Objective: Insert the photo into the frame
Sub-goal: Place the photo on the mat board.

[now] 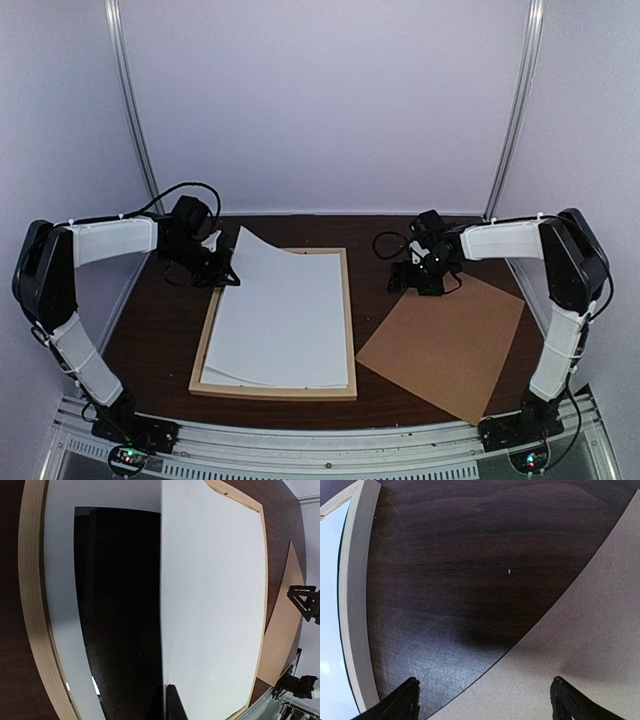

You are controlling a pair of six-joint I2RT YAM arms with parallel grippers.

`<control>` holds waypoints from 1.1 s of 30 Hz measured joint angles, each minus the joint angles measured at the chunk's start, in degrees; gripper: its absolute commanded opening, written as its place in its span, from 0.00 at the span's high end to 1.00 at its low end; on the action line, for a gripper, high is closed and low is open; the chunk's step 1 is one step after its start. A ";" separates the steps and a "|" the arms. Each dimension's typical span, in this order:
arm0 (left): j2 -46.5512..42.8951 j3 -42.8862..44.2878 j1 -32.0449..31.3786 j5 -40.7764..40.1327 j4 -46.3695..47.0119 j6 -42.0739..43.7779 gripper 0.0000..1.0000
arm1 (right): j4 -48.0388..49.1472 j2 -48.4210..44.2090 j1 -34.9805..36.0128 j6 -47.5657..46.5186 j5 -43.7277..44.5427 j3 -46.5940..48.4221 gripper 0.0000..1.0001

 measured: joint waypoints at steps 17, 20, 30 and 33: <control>0.35 0.76 0.00 -2.21 -1.20 0.87 1.00 | 0.00 1.49 0.00 0.02 -0.07 0.00 0.10; 1.03 1.70 0.00 -2.38 -2.23 1.57 1.00 | 0.00 1.51 0.00 0.02 -0.07 0.00 0.10; 1.62 2.84 0.00 -2.32 -3.41 2.60 1.00 | 0.02 1.51 0.00 0.09 -0.09 0.00 0.10; 2.01 2.84 0.00 -2.19 -3.39 2.60 1.00 | 0.02 1.51 0.00 0.15 -0.09 0.00 0.10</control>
